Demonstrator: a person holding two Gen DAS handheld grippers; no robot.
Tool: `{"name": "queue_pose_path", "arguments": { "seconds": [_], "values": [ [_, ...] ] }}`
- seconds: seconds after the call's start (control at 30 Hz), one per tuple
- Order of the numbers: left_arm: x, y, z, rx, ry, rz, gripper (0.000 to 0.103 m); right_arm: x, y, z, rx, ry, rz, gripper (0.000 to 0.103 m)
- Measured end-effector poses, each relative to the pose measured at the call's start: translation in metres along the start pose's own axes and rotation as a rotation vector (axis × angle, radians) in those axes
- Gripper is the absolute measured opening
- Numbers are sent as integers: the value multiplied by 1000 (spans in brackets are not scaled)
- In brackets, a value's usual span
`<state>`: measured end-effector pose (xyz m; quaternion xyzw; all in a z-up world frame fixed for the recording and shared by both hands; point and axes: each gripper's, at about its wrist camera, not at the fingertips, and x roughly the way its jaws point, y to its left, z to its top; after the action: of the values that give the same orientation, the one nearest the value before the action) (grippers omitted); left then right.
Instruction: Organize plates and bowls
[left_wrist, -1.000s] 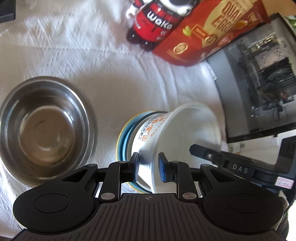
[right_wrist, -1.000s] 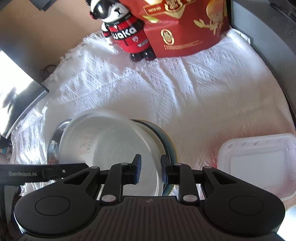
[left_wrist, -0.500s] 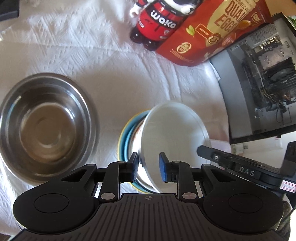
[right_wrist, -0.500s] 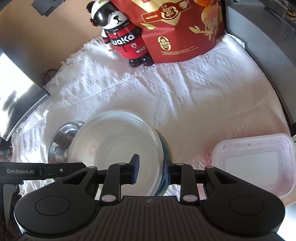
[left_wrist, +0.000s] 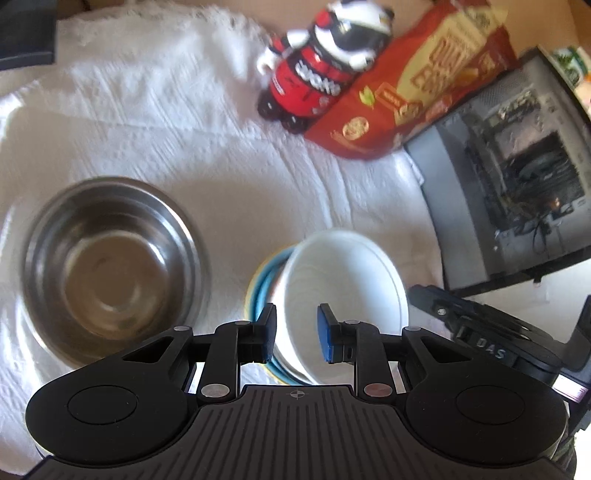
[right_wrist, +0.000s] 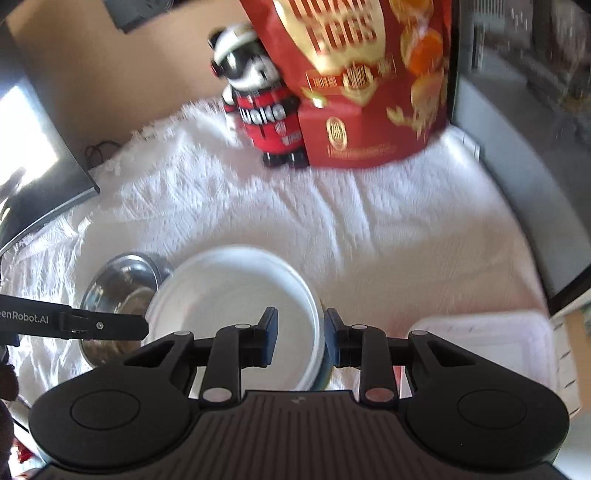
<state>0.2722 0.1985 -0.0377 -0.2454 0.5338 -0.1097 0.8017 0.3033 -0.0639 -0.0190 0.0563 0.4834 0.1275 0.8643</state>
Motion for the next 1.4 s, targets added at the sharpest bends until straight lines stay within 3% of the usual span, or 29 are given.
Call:
{"name": "queue_pose_path", "arguments": {
  "seconds": [0.13,0.27,0.4,0.53,0.67,0.9,1.03,1.2,1.4],
  "values": [
    [-32,33,3,-41,-82,7,26,-18,20,4,-22,-78,39,30],
    [-58,86,3,-113,-153,110,26,-17,56,3,-48,-73,148,32],
    [-65,138,-2,-187,-171,210,26,7,101,-17,-26,31,260,34],
    [-60,176,1,-228,-156,203,26,35,141,-50,24,138,322,34],
    [-47,192,4,-198,-129,180,26,52,152,-67,124,180,267,35],
    [-18,198,19,-136,-105,160,27,71,149,-87,307,141,139,41],
    [-1,196,26,-90,-84,170,31,87,153,-94,346,136,103,42],
    [24,197,38,-60,-38,164,33,102,159,-90,340,46,32,46],
    [42,200,40,-49,7,142,31,121,156,-90,369,58,38,46]
  ]
}}
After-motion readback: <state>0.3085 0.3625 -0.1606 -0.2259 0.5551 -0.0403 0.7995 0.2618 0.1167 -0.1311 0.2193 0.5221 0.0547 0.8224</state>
